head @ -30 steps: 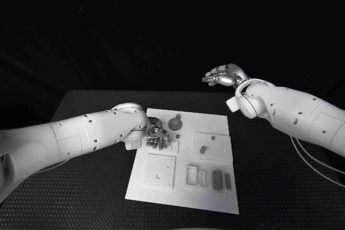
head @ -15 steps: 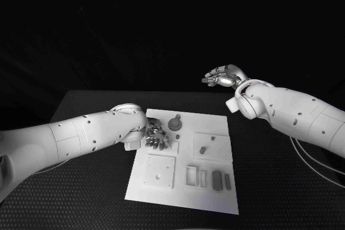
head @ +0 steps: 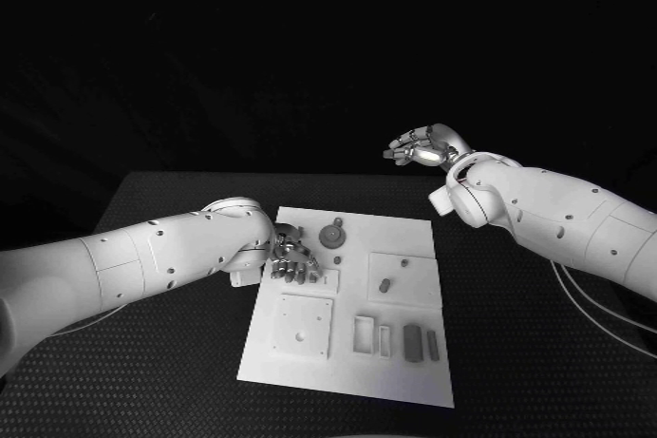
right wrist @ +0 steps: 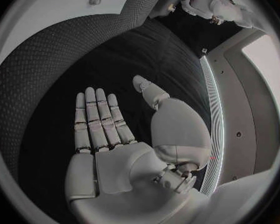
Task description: Assemble the parts on the task board
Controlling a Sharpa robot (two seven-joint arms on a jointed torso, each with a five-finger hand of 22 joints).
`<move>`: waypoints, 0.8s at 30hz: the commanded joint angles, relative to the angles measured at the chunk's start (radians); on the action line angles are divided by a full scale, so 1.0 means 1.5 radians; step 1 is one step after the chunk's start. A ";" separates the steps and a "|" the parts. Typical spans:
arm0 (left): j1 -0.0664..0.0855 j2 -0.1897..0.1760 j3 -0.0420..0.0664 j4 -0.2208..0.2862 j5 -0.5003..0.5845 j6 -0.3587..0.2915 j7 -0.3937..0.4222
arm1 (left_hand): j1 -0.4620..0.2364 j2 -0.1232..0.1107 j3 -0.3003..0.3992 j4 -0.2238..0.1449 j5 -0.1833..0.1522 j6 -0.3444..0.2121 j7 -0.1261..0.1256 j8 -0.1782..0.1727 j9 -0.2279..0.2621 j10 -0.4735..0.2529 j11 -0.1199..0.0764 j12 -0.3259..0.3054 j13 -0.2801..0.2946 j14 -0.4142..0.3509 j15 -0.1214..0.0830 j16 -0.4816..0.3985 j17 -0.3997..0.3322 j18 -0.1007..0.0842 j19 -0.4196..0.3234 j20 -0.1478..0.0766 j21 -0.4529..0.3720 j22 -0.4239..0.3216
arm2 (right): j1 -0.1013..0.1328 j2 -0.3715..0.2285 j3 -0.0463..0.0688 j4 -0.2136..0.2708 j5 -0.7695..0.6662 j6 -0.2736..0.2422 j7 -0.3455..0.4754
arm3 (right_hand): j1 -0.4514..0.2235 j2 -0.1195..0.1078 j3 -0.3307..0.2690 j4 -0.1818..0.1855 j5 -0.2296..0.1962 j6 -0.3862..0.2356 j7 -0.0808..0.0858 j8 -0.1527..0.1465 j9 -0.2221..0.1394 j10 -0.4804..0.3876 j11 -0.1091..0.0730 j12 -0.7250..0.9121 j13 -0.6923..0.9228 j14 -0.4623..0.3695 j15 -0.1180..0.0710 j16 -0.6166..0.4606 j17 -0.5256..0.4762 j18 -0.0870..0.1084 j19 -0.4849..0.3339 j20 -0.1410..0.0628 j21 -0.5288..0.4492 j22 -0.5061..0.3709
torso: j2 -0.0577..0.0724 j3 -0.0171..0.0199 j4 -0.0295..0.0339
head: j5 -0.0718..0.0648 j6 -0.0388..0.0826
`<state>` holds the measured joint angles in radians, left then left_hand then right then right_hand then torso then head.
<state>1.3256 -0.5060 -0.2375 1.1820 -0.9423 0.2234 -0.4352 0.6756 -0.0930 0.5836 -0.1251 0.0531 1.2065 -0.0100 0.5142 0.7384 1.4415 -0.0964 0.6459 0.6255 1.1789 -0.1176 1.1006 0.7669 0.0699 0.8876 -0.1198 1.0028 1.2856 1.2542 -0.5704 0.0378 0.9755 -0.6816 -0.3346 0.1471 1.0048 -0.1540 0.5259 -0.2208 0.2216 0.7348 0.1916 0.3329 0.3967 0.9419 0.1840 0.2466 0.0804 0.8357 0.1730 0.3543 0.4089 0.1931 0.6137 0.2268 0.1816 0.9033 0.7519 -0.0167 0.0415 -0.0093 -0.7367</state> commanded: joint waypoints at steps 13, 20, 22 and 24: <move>0.009 -0.024 0.040 0.027 0.031 -0.011 0.017 | -0.023 -0.016 -0.049 -0.009 -0.003 -0.016 0.000 0.005 0.000 -0.007 0.005 0.004 -0.004 -0.014 -0.002 0.003 -0.003 0.001 -0.013 -0.063 0.001 -0.005 | -0.001 -0.005 0.000 -0.001 0.001 0.004 0.006 | 0.005 -0.001 -0.004 0.001 0.002 -0.006 0.017 0.000 -0.002 0.005 -0.001 -0.004 -0.003 -0.004 0.003 -0.003 -0.002 -0.001 -0.008 0.001 -0.004 0.003 | -0.001 0.0007 0.0016 | 0.001 0.011; 0.030 -0.029 0.061 -0.001 0.020 -0.046 0.025 | 0.022 -0.005 -0.033 -0.037 -0.001 -0.124 0.045 -0.069 -0.034 -0.071 0.032 -0.057 -0.046 -0.068 0.014 -0.047 -0.032 -0.009 -0.052 -0.049 -0.028 -0.022 | -0.001 -0.007 0.000 -0.003 0.001 0.004 0.006 | 0.005 -0.001 -0.005 0.001 0.002 -0.006 0.017 0.000 -0.002 0.006 -0.001 -0.004 -0.003 -0.004 0.003 -0.003 -0.003 -0.001 -0.009 0.001 -0.005 0.003 | 0.000 0.0009 0.0008 | 0.003 0.020; 0.031 -0.027 0.061 -0.011 0.012 -0.049 0.026 | 0.031 -0.002 -0.034 -0.044 -0.001 -0.142 0.055 -0.082 -0.041 -0.080 0.041 -0.065 -0.052 -0.077 0.021 -0.054 -0.037 -0.014 -0.062 -0.042 -0.035 -0.025 | -0.001 -0.007 0.000 -0.004 0.001 0.005 0.006 | 0.005 -0.001 -0.005 0.001 0.002 -0.006 0.017 0.000 -0.002 0.006 -0.001 -0.004 -0.003 -0.004 0.003 -0.003 -0.003 -0.001 -0.009 0.001 -0.005 0.003 | 0.000 0.0011 0.0006 | 0.003 0.022; 0.032 -0.023 0.061 -0.026 0.009 -0.054 0.031 | 0.039 -0.002 -0.038 -0.048 -0.001 -0.147 0.061 -0.087 -0.045 -0.093 0.047 -0.075 -0.062 -0.091 0.031 -0.063 -0.045 -0.018 -0.074 -0.034 -0.045 -0.031 | -0.001 -0.007 0.000 -0.004 0.001 0.005 0.006 | 0.005 -0.001 -0.005 0.001 0.002 -0.006 0.017 0.000 -0.002 0.006 0.000 -0.004 -0.003 -0.004 0.003 -0.003 -0.003 -0.001 -0.009 0.001 -0.005 0.003 | 0.000 0.0014 -0.0001 | 0.004 0.024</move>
<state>1.3728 -0.5464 -0.1461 1.1520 -0.9123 0.1788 -0.4151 0.7270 -0.0974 0.5268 -0.1930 0.0531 0.9927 0.0800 0.3872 0.6725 1.3087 -0.0276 0.5370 0.5364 1.0493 -0.0741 1.0092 0.7032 0.0537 0.7816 -0.0889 0.9396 1.2418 1.2527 -0.5809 0.0378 0.9698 -0.6813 -0.3349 0.1471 1.0048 -0.1539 0.5230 -0.2179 0.2210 0.7348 0.1916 0.3329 0.3948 0.9419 0.1840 0.2466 0.0772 0.8323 0.1764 0.3544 0.4062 0.1931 0.6068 0.2266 0.1777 0.9072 0.7509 -0.0151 0.0429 -0.0043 -0.7048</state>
